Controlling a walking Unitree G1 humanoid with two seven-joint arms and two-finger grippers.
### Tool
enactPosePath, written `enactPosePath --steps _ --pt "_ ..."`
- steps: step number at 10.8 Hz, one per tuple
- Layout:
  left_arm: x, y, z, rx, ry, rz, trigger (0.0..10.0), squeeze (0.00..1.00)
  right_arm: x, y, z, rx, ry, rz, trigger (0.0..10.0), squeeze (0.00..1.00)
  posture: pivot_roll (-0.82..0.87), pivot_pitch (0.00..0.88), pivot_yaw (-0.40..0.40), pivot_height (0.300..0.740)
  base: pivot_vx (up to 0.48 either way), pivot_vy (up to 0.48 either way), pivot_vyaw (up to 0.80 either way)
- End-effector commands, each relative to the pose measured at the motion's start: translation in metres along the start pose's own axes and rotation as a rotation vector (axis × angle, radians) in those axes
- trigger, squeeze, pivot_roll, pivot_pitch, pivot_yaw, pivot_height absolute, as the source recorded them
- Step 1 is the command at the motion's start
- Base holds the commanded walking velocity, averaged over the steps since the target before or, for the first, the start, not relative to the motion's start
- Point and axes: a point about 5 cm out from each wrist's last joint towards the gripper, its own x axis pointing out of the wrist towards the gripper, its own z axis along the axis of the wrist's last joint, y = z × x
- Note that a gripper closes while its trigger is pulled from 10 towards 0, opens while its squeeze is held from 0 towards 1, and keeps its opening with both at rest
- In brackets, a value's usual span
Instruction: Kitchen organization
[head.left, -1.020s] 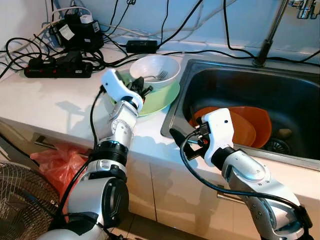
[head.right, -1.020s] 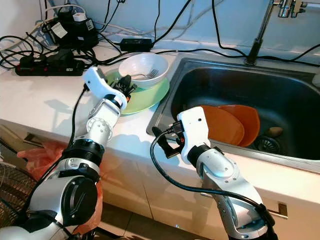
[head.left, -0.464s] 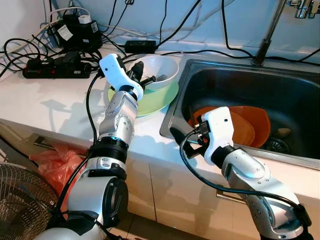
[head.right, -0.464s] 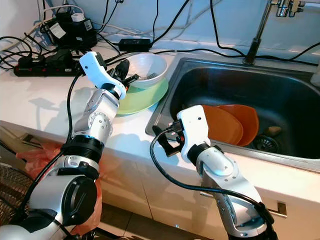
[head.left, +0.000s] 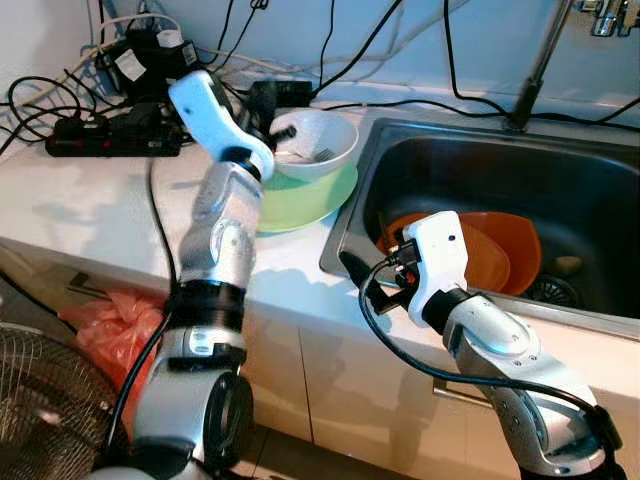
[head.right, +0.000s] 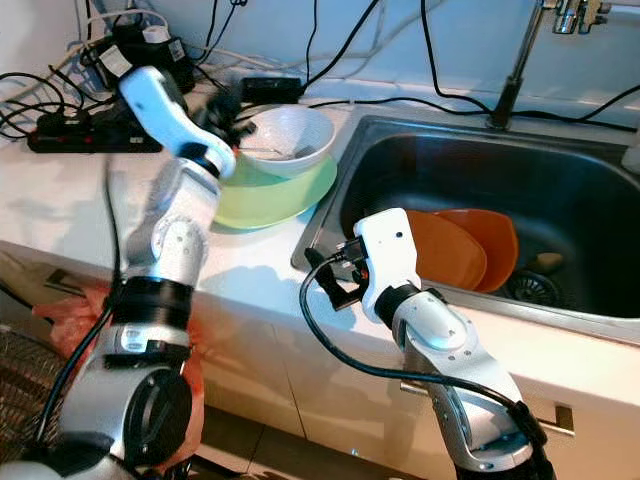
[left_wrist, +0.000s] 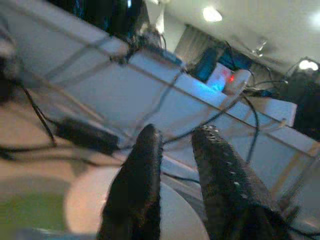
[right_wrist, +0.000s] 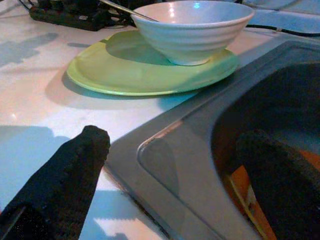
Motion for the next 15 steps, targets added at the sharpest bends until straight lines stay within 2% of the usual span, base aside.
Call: enactPosePath --steps 1,3,4,5,7,8,11,14,15 --pt "-0.005 0.010 0.002 0.087 -0.011 0.054 10.0 1.00 0.002 0.000 0.001 -0.008 -0.005 0.010 10.0 0.00 -0.12 0.000 0.085 0.740 0.000 0.000 0.00" --pt "-0.026 0.048 -0.014 0.208 0.055 0.243 10.0 1.00 0.004 0.001 0.002 -0.008 -0.008 0.018 10.0 0.00 -0.11 0.000 0.082 0.740 0.000 0.000 0.00" --pt "-0.029 0.054 -0.017 0.235 0.073 0.264 10.0 1.00 0.004 0.001 0.002 -0.007 -0.009 0.018 10.0 0.00 -0.11 0.000 0.082 0.740 0.000 0.000 0.00" --pt "-0.030 0.059 -0.025 0.201 0.110 0.286 10.0 1.00 0.003 0.001 0.002 -0.007 -0.010 0.021 10.0 0.00 -0.11 0.000 0.081 0.740 0.000 0.000 0.00" --pt "-0.027 0.058 -0.027 0.180 0.115 0.291 10.0 1.00 0.004 0.001 0.002 -0.007 -0.013 0.020 10.0 0.00 -0.12 0.000 0.084 0.740 0.000 0.000 0.00" --pt "-0.021 0.054 -0.030 0.107 0.126 0.264 10.0 1.00 0.003 0.000 0.002 -0.007 -0.013 0.017 10.0 0.00 -0.12 0.000 0.084 0.740 0.000 0.000 0.00" --pt "-0.018 0.053 -0.038 0.074 0.152 0.246 10.0 1.00 -0.002 0.000 0.002 -0.004 -0.010 0.011 10.0 0.00 -0.16 0.000 0.087 0.740 0.000 0.000 0.00" --pt "-0.015 0.057 -0.046 0.030 0.179 0.272 10.0 1.00 -0.009 -0.002 0.001 -0.008 0.000 -0.005 10.0 0.00 -0.19 0.000 0.088 0.740 0.000 0.000 0.00" --pt "-0.013 0.060 -0.050 -0.024 0.188 0.287 10.0 0.00 -0.012 -0.003 0.001 -0.012 0.003 -0.014 10.0 0.00 -0.20 0.000 0.088 0.740 0.000 0.000 0.00"
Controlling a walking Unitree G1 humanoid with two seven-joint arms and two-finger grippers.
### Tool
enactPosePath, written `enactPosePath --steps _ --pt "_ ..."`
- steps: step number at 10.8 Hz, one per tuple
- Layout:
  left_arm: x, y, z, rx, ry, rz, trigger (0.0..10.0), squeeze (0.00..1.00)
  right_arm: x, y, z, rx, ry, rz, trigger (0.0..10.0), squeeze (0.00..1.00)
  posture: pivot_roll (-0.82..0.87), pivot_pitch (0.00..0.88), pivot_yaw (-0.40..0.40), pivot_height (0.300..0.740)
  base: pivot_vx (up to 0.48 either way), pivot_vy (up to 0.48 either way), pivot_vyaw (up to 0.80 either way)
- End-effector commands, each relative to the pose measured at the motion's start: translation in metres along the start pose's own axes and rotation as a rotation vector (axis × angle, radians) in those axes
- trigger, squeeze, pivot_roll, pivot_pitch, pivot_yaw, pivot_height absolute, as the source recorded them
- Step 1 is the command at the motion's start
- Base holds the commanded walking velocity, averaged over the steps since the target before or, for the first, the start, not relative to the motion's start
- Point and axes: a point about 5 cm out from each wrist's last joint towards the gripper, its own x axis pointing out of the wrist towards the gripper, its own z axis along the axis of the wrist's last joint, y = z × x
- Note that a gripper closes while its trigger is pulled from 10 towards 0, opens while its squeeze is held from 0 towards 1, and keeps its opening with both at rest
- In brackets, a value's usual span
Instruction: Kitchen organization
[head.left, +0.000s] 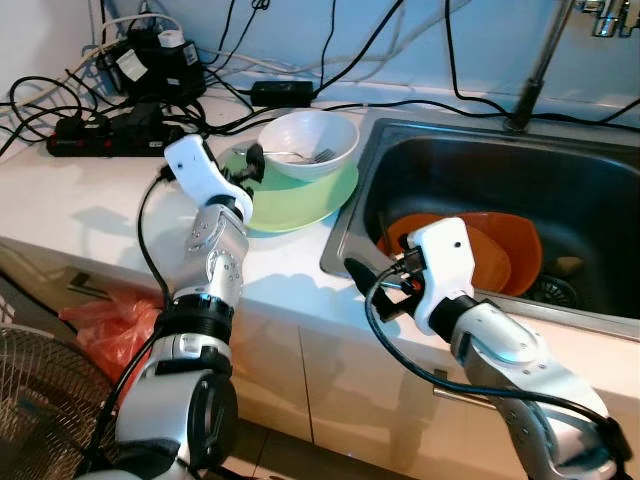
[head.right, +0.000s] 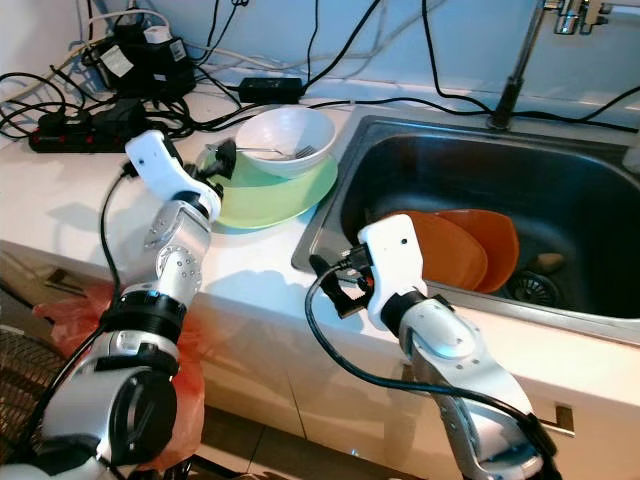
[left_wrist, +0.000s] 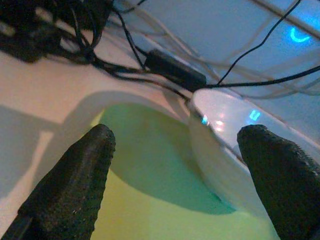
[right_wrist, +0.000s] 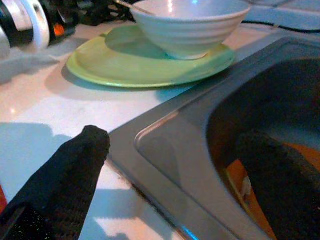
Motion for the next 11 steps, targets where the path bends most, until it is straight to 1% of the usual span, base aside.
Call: enactPosePath --steps 1,3,6,7,8,9,10,11 --pt "0.004 -0.005 0.008 -0.024 -0.027 -0.023 10.0 0.00 -0.004 -0.002 0.002 -0.001 -0.002 -0.013 10.0 0.00 -0.21 0.000 0.087 0.740 0.000 0.000 0.00" --pt "0.009 -0.011 0.010 -0.070 -0.027 -0.041 10.0 0.00 -0.010 -0.003 0.002 -0.005 0.006 -0.025 10.0 0.00 -0.24 0.000 0.089 0.740 0.000 0.000 0.00" --pt "0.014 -0.015 0.012 -0.094 -0.034 -0.052 10.0 0.00 -0.018 -0.003 0.000 -0.006 0.019 -0.037 10.0 0.00 -0.27 0.000 0.092 0.740 0.000 0.000 0.00" --pt "0.015 -0.014 0.012 -0.103 -0.034 -0.052 4.9 0.00 -0.021 -0.004 0.000 -0.007 0.023 -0.042 10.0 0.00 -0.29 0.000 0.091 0.740 0.000 0.000 0.00" --pt "0.015 -0.013 0.012 -0.112 -0.036 -0.048 3.0 0.00 -0.023 -0.004 0.000 -0.009 0.026 -0.046 10.0 0.00 -0.29 0.000 0.090 0.740 0.000 0.000 0.00" --pt "0.016 -0.012 0.013 -0.120 -0.039 -0.044 1.8 0.00 -0.027 -0.005 -0.001 -0.012 0.036 -0.052 10.0 0.00 -0.31 0.000 0.084 0.740 0.000 0.000 0.00" --pt "0.017 -0.011 0.014 -0.124 -0.042 -0.042 0.0 0.00 -0.029 -0.005 -0.001 -0.013 0.044 -0.056 10.0 0.00 -0.32 0.000 0.082 0.740 0.000 0.000 0.00" --pt "0.017 -0.011 0.014 -0.129 -0.045 -0.040 0.0 0.00 -0.031 -0.006 -0.001 -0.014 0.048 -0.058 10.0 0.00 -0.32 0.000 0.080 0.740 0.000 0.000 0.00"
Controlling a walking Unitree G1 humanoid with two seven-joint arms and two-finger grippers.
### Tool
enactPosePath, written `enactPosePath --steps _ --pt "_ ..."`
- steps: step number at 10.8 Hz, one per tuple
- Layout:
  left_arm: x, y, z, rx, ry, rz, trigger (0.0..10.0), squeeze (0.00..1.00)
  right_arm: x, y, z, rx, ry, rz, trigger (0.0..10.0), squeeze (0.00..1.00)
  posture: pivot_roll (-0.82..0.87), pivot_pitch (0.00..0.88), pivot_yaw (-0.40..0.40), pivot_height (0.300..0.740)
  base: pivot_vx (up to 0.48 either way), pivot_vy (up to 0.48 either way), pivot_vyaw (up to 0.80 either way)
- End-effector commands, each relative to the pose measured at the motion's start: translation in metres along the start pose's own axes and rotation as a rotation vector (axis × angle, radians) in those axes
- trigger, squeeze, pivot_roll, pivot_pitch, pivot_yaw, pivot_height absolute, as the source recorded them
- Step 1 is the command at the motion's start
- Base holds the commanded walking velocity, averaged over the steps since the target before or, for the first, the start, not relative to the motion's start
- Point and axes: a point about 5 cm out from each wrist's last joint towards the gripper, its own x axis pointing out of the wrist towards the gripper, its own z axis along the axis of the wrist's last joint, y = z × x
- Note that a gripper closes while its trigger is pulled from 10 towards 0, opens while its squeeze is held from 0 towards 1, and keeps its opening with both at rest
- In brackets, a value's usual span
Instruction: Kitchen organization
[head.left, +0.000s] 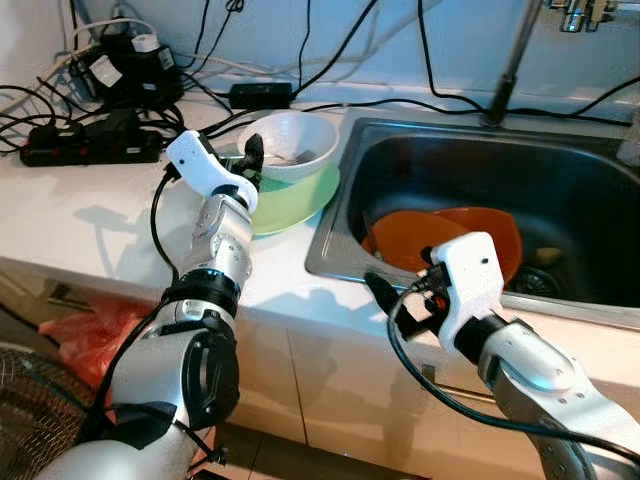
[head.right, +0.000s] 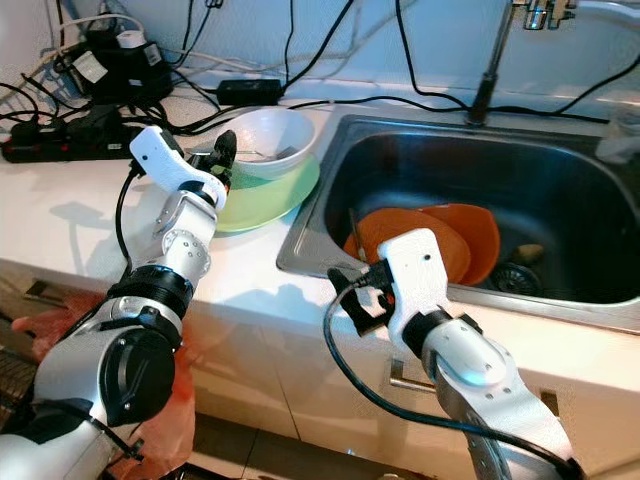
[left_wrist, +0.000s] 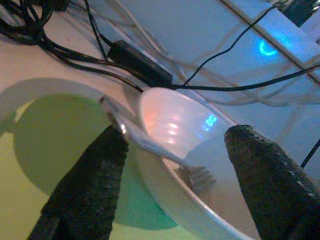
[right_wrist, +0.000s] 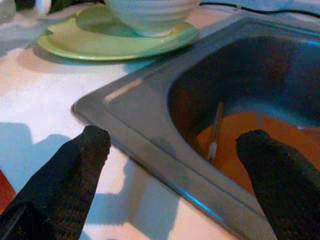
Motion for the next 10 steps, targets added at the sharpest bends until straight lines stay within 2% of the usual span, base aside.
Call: enactPosePath --steps 1,6,10 --pt "0.003 0.000 0.009 -0.007 -0.027 0.005 0.0 0.00 -0.005 -0.001 0.004 -0.001 -0.010 -0.007 10.0 0.00 -0.33 0.000 0.078 0.740 0.000 0.000 0.00" --pt "0.004 0.011 0.021 0.013 -0.065 0.036 0.0 0.00 -0.005 0.000 0.004 0.003 0.003 0.001 10.0 0.00 -0.32 0.000 0.067 0.740 0.000 0.000 0.00" --pt "0.004 0.014 0.020 0.006 -0.071 0.041 0.0 0.00 -0.004 0.000 0.005 0.000 0.001 0.008 10.0 0.00 -0.32 0.000 0.063 0.740 0.000 0.000 0.00"
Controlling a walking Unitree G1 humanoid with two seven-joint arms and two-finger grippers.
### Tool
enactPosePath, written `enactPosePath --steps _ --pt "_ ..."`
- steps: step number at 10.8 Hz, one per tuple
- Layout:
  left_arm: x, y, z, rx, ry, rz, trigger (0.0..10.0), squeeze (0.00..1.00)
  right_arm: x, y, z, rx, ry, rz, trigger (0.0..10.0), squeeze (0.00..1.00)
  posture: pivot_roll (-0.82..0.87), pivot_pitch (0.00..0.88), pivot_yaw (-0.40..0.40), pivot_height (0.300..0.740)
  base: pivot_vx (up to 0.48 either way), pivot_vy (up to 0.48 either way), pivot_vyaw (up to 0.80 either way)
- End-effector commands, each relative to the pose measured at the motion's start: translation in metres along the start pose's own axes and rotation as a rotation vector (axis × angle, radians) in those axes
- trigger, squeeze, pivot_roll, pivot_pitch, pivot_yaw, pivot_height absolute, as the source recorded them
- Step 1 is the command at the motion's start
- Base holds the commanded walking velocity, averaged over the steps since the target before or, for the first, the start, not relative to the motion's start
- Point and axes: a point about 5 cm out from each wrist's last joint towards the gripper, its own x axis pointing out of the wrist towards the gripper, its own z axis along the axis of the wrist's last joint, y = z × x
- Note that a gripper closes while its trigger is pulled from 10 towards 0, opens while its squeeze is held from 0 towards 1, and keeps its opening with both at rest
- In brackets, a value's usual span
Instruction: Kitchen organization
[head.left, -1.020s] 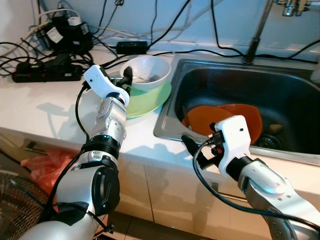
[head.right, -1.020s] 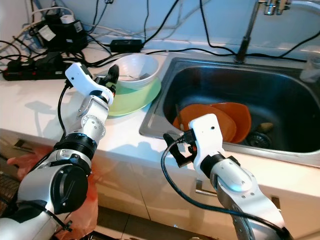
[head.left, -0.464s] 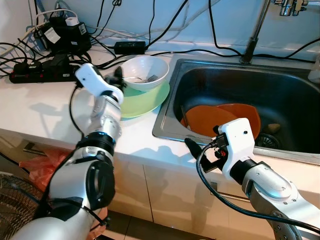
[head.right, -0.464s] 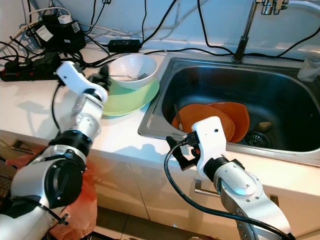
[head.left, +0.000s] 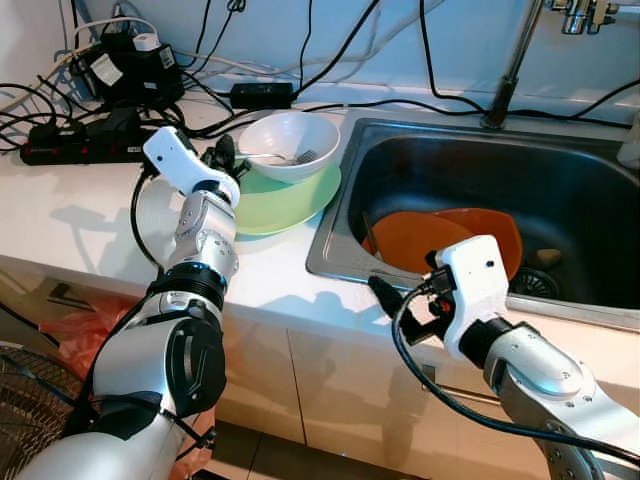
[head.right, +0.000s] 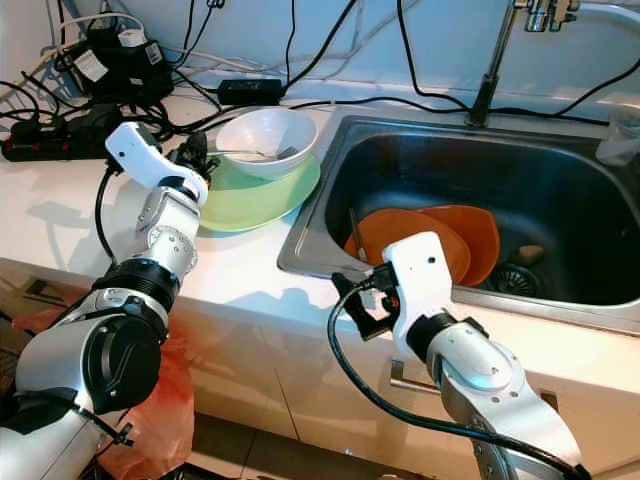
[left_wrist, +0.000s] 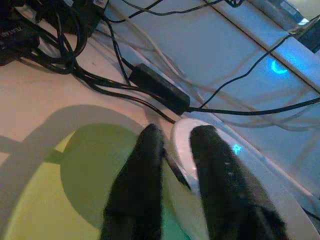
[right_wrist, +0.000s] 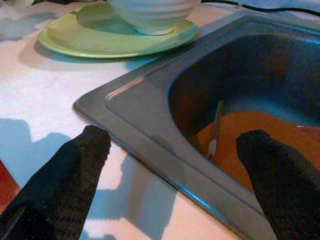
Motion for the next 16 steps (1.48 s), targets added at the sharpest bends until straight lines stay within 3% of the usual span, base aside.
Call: enactPosePath --steps 1,16 --pt "0.0020 -0.0021 0.0050 -0.008 -0.014 -0.004 0.0 0.00 -0.0012 0.0005 0.0035 0.000 -0.009 0.006 10.0 0.00 -0.32 0.000 0.063 0.740 0.000 0.000 0.00" --pt "0.0034 -0.0064 0.0087 -0.025 -0.028 -0.033 0.0 0.00 0.0016 0.0003 0.0051 -0.001 -0.016 0.007 10.0 0.00 -0.31 0.000 0.061 0.740 0.000 0.000 0.00"
